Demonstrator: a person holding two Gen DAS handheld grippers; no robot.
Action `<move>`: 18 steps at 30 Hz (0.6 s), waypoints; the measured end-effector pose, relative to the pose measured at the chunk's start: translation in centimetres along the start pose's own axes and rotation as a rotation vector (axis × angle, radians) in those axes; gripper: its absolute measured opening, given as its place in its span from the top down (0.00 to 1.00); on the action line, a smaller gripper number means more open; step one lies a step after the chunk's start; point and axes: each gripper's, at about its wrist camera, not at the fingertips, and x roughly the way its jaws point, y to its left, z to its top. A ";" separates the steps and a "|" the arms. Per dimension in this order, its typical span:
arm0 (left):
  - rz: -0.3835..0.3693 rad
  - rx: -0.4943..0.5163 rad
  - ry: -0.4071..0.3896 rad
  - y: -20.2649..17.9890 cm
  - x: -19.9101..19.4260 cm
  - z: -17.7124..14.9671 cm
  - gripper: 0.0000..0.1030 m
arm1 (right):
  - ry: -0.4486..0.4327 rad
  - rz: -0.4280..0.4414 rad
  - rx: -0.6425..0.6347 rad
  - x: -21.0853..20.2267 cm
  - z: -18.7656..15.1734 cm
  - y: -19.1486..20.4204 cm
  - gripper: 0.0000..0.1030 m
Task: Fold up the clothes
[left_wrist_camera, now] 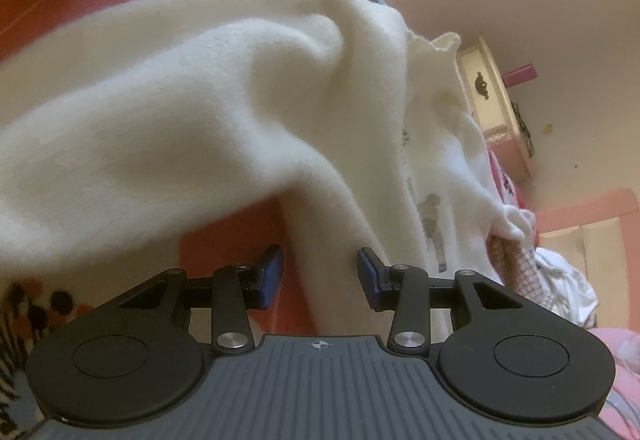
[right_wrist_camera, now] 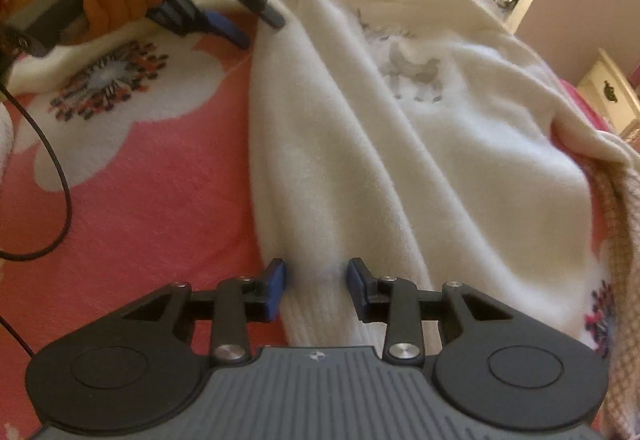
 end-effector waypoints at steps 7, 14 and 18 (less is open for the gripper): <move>-0.003 0.003 0.006 0.4 0.2 0.2 0.61 | -0.019 0.081 0.108 -2.1 0.9 -2.2 0.85; -0.034 -0.041 0.021 1.6 -1.0 0.0 0.61 | -0.053 0.281 0.202 -5.6 1.5 -3.9 0.90; -0.050 -0.050 -0.008 1.7 -1.4 -0.2 0.78 | -0.038 0.324 0.224 -5.6 1.5 -3.8 0.96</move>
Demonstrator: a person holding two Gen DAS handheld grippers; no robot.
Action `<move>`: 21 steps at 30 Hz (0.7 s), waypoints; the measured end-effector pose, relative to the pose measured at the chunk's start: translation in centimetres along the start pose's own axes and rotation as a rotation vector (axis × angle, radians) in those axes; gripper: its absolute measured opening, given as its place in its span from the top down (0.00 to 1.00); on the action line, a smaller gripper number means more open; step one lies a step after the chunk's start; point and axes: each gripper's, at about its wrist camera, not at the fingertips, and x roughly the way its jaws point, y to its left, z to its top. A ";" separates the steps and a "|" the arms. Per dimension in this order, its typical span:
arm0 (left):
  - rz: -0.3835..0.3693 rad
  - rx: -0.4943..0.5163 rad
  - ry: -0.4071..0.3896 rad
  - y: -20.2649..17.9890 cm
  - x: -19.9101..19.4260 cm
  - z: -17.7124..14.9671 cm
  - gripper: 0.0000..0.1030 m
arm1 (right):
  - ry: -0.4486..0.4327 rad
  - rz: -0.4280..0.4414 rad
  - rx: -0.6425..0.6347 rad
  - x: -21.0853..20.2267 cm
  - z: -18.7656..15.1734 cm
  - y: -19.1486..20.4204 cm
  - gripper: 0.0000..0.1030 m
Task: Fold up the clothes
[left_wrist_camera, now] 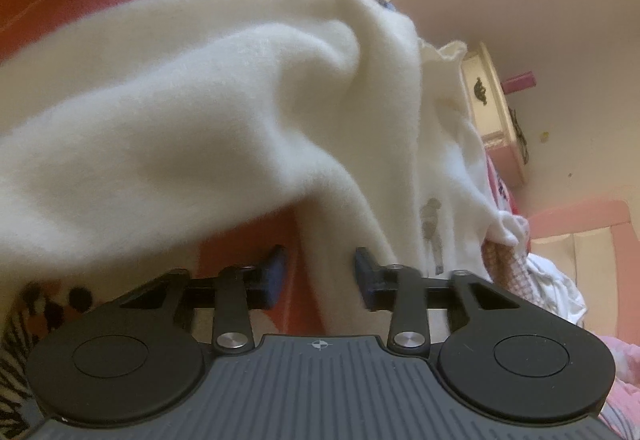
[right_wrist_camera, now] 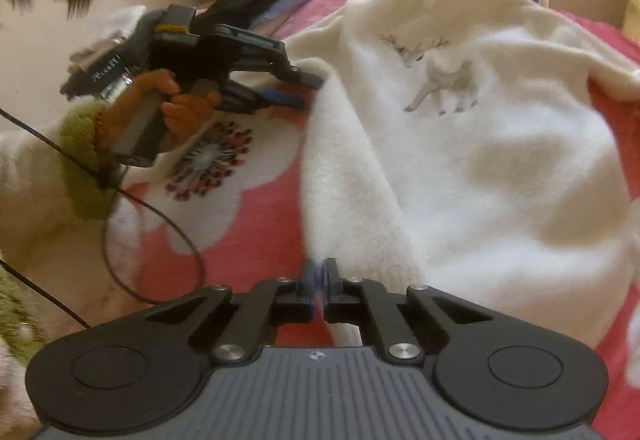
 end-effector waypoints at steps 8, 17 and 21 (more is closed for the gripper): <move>0.006 -0.007 -0.073 -0.2 -1.1 0.4 1.00 | 0.030 0.082 0.050 0.0 0.0 0.1 0.96; -0.069 0.054 0.030 -0.5 -3.8 0.2 0.99 | -0.006 0.248 0.157 -1.0 0.7 1.2 0.96; -0.084 -0.059 0.095 1.3 -1.5 -0.6 0.69 | 0.010 0.248 0.179 -0.7 0.1 1.1 0.96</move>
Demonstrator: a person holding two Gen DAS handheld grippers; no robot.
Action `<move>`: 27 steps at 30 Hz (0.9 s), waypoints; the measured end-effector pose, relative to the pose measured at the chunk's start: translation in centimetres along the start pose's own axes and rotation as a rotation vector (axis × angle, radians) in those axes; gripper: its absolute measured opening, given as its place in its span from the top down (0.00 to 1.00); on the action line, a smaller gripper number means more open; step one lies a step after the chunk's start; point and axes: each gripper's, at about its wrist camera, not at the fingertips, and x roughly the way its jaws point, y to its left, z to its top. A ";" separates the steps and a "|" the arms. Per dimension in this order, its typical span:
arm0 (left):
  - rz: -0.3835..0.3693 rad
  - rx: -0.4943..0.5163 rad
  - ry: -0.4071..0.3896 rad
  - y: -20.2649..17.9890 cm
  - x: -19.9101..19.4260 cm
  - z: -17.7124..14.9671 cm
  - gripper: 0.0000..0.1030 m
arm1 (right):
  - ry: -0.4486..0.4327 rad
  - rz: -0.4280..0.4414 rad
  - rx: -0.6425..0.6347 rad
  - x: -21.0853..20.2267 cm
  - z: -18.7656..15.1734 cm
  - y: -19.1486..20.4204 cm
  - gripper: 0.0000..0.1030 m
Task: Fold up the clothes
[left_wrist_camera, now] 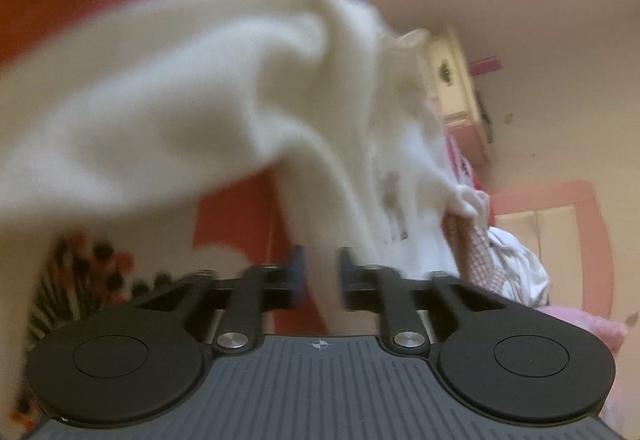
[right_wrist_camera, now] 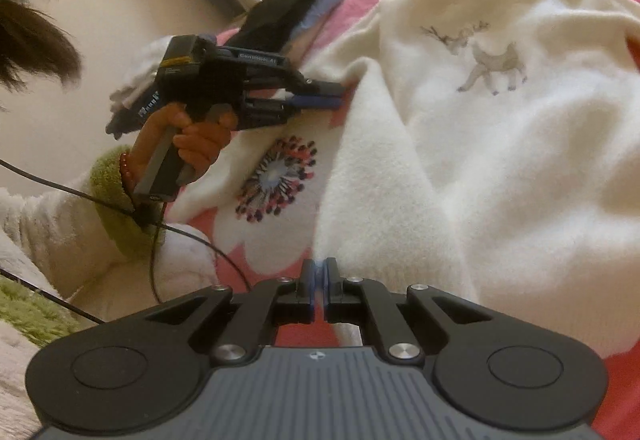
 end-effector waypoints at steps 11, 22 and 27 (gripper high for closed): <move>-0.056 -0.273 -0.107 2.6 4.5 2.2 0.70 | -0.018 0.033 0.063 -2.5 0.8 -1.6 0.96; 0.108 -0.040 -0.268 -2.2 0.1 1.6 0.93 | 0.064 0.078 0.003 -1.3 1.0 -2.1 0.96; 0.176 0.046 -0.250 -3.3 -2.8 2.7 0.93 | 0.081 0.167 0.012 -0.1 0.9 -1.3 0.96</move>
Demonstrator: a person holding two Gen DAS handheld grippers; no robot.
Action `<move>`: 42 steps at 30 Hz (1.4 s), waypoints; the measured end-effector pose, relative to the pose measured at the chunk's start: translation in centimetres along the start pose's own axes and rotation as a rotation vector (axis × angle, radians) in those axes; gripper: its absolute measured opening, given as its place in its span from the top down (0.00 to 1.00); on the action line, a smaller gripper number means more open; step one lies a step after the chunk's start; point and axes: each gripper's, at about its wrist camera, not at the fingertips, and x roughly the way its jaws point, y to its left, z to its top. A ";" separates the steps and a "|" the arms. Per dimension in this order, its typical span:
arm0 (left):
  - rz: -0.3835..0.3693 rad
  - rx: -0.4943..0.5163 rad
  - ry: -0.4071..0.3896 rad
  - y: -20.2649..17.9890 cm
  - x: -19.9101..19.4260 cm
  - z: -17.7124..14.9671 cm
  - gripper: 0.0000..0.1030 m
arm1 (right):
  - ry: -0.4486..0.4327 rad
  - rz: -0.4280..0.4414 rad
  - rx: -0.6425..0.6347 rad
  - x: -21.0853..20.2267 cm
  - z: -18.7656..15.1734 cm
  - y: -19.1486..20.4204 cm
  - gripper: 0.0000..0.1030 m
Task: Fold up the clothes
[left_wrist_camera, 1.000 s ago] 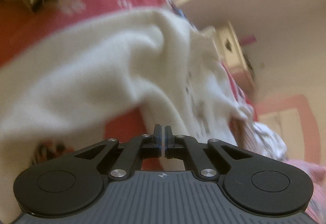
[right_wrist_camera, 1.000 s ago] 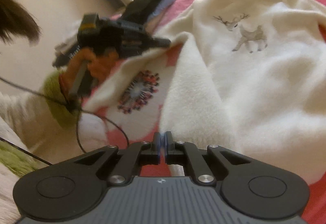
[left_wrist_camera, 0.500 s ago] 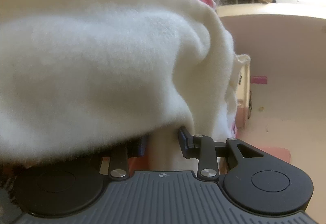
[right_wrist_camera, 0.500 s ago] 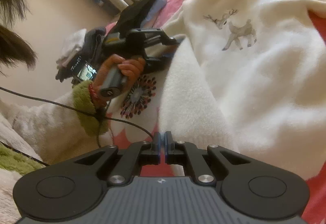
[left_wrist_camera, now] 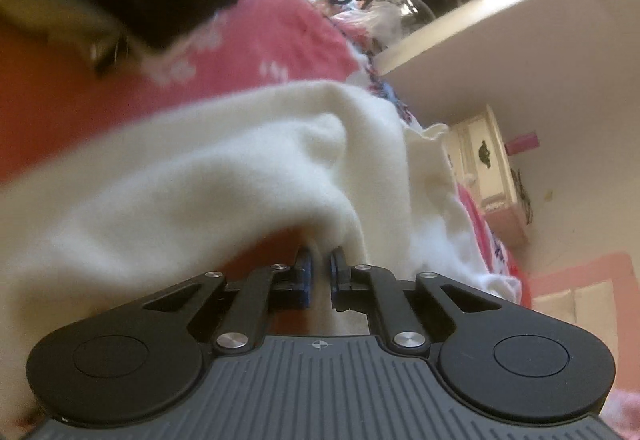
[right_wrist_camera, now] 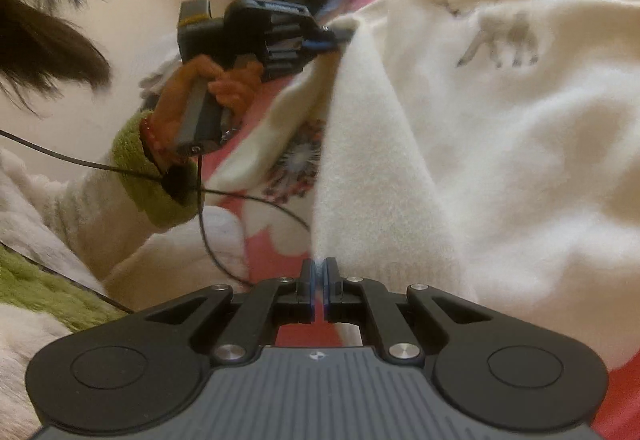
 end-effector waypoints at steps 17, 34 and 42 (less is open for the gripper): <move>0.000 0.018 0.179 4.6 2.4 -4.0 0.71 | -0.260 -0.267 0.522 -5.2 -5.6 -6.9 0.62; -0.005 0.041 0.094 4.5 1.9 -7.3 0.71 | -0.572 -0.302 0.885 -9.0 -11.6 -14.4 0.94; -0.086 -0.001 0.096 6.0 2.0 -7.0 0.71 | -0.635 -0.321 0.810 -11.0 -7.9 -13.5 0.95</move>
